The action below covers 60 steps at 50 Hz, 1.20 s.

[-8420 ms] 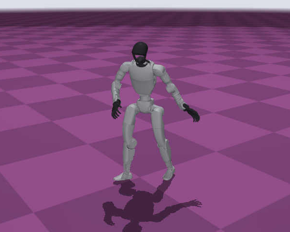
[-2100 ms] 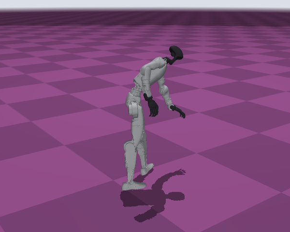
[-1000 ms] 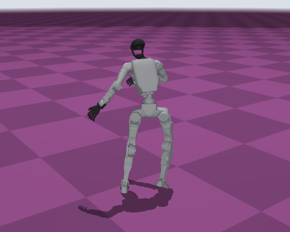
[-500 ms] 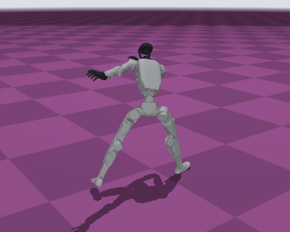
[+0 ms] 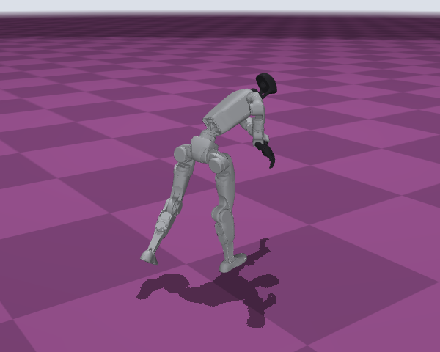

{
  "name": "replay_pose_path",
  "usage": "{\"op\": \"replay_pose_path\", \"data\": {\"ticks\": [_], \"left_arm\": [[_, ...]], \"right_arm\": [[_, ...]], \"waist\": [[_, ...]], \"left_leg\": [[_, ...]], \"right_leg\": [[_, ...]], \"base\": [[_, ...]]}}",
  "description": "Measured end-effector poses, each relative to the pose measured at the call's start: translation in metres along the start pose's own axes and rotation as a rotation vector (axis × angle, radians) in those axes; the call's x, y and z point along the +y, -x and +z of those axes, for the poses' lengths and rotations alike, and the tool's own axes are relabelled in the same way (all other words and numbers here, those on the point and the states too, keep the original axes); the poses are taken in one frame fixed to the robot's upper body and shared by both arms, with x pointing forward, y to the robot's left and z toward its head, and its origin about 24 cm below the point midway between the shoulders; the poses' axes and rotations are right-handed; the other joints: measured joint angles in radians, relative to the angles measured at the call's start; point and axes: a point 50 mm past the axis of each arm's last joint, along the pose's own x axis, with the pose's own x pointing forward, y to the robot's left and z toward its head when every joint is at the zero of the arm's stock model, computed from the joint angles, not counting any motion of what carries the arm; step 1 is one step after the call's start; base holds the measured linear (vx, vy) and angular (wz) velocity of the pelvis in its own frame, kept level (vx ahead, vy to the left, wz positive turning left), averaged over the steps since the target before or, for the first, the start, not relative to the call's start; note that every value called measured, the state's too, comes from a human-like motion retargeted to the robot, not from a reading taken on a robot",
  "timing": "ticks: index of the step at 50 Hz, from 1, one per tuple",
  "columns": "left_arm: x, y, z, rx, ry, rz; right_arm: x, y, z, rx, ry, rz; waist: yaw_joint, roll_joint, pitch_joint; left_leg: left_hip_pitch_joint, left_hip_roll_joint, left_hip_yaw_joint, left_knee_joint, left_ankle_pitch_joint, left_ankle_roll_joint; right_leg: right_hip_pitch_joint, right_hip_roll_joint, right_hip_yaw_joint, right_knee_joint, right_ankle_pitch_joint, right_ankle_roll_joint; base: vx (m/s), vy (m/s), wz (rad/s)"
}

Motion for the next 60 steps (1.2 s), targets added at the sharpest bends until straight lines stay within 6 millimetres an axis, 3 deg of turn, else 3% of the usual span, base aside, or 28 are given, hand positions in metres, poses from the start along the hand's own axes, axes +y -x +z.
{"op": "replay_pose_path", "data": {"ticks": [3, 6, 10, 12, 14, 16, 19, 23, 26, 29, 32, 35, 44, 48, 53, 57, 60], "left_arm": [[-0.085, 0.047, 0.055, -0.037, 0.175, -0.339], [-0.135, 0.1, 0.103, -0.077, 0.311, -0.539], [-0.167, 0.153, 0.143, -0.147, 0.365, -0.687], [-0.176, 0.172, 0.144, -0.371, 0.117, -0.745], [-0.178, 0.179, 0.148, -0.327, 0.2, -0.829], [-0.175, 0.172, 0.142, -0.374, 0.12, -0.88], [-0.165, 0.151, 0.13, -0.391, 0.036, -0.896], [-0.139, 0.112, 0.105, -0.407, -0.1, -0.859], [-0.107, 0.085, 0.072, -0.481, -0.348, -0.871], [-0.074, 0.076, 0.04, -0.614, -0.648, -0.941], [-0.047, 0.083, 0.018, -0.785, -0.898, -1.016], [-0.024, 0.093, -0.003, -0.88, -1.001, -1.06], [0.029, 0.14, -0.075, -0.495, -0.662, -1.208], [0.048, 0.16, -0.099, -0.384, -0.637, -1.258], [0.074, 0.174, -0.123, -0.309, -0.692, -1.304], [0.104, 0.175, -0.145, -0.258, -0.842, -1.322], [0.14, 0.168, -0.166, -0.17, -1.025, -1.332]], "right_arm": [[0.004, 0.027, -0.051, 0.334, -0.106, -0.055], [0.002, 0.061, -0.093, 0.622, -0.181, -0.12], [0.004, 0.103, -0.128, 0.881, -0.218, -0.119], [0.006, 0.117, -0.137, 0.943, -0.208, -0.071], [0.015, 0.123, -0.142, 0.977, -0.203, -0.016], [0.02, 0.128, -0.146, 0.997, -0.19, 0.022], [0.026, 0.125, -0.148, 1.003, -0.198, 0.035], [0.03, 0.11, -0.15, 0.983, -0.244, 0.018], [0.036, 0.106, -0.148, 0.964, -0.261, 0.042], [0.048, 0.103, -0.144, 0.932, -0.222, 0.105], [0.059, 0.101, -0.139, 0.894, -0.175, 0.174], [0.07, 0.107, -0.136, 0.896, -0.181, 0.209], [0.104, 0.132, -0.136, 0.987, -0.264, 0.432], [0.11, 0.136, -0.133, 0.973, -0.257, 0.536], [0.102, 0.129, -0.134, 0.938, -0.229, 0.513], [0.091, 0.114, -0.139, 0.907, -0.178, 0.427], [0.085, 0.098, -0.14, 0.876, -0.139, 0.375]], "waist": [[0.012, 0.001, 0.0], [0.051, -0.001, 0.0], [0.122, -0.016, 0.0], [0.168, -0.033, 0.0], [0.211, -0.052, 0.0], [0.252, -0.063, 0.0], [0.298, -0.082, -0.005], [0.328, -0.098, -0.038], [0.32, -0.097, -0.095], [0.312, -0.084, -0.158], [0.32, -0.07, -0.215], [0.335, -0.052, -0.261], [0.391, -0.041, -0.356], [0.406, -0.045, -0.36], [0.403, -0.05, -0.339], [0.394, -0.062, -0.308], [0.385, -0.081, -0.281]], "left_leg": [[-0.086, -0.028, 0.037, 0.05, -0.055, 0.021], [-0.171, -0.034, 0.076, 0.053, -0.085, 0.02], [-0.233, -0.007, 0.155, -0.097, -0.044, -0.009], [-0.218, 0.009, 0.216, -0.269, 0.031, -0.04], [-0.188, 0.034, 0.27, -0.46, 0.13, -0.095], [-0.137, 0.058, 0.309, -0.639, 0.227, -0.157], [-0.044, 0.09, 0.36, -0.778, 0.309, -0.221], [0.09, 0.103, 0.452, -0.758, 0.35, -0.223], [0.139, 0.123, 0.489, -0.619, 0.249, -0.207], [0.173, 0.147, 0.508, -0.499, 0.148, -0.195], [0.222, 0.138, 0.517, -0.482, 0.113, -0.179], [0.258, 0.128, 0.492, -0.468, 0.085, -0.161], [0.297, 0.075, 0.317, -0.455, 0.009, -0.132], [0.314, 0.075, 0.224, -0.459, -0.013, -0.141], [0.342, 0.065, 0.109, -0.493, -0.025, -0.155], [0.365, 0.037, 0.035, -0.512, -0.033, -0.16], [0.394, 0.005, -0.007, -0.518, -0.041, -0.158]], "right_leg": [[0.069, -0.001, 0.047, 0.0, -0.027, 0.005], [0.143, -0.01, 0.082, 0.005, -0.054, 0.009], [0.234, -0.013, 0.11, 0.039, -0.094, 0.018], [0.273, -0.007, 0.134, 0.071, -0.118, 0.022], [0.316, 0.012, 0.159, 0.099, -0.142, 0.018], [0.367, 0.033, 0.189, 0.123, -0.165, 0.015], [0.449, 0.039, 0.216, 0.142, -0.193, 0.018], [0.535, 0.001, 0.183, 0.19, -0.223, 0.024], [0.558, -0.05, 0.07, 0.302, -0.235, 0.018], [0.579, -0.09, -0.074, 0.397, -0.22, -0.013], [0.614, -0.108, -0.167, 0.435, -0.2, -0.065], [0.653, -0.105, -0.186, 0.458, -0.184, -0.101], [0.631, -0.054, -0.068, 0.636, -0.261, -0.101], [0.611, -0.039, -0.12, 0.639, -0.317, -0.123], [0.564, -0.012, -0.159, 0.524, -0.335, -0.107], [0.534, -0.021, -0.208, 0.34, -0.286, -0.064], [0.517, -0.038, -0.234, 0.182, -0.196, -0.01]], "base": [[0.48, 0.08, -1.08], [0.49, 0.1, -1.05], [0.48, 0.15, -1.22], [0.47, 0.21, -1.58], [0.47, 0.25, -1.83], [0.49, 0.31, -1.95], [0.48, 0.39, -1.75], [0.46, 0.48, -1.32], [0.45, 0.5, -0.75], [0.42, 0.42, -0.37], [0.38, 0.35, -0.15], [0.36, 0.29, 0.32], [0.31, 0.18, 1.0], [0.27, 0.06, 1.3], [0.25, 0.0, 1.31], [0.26, -0.05, 1.15], [0.31, -0.1, 0.94]]}}
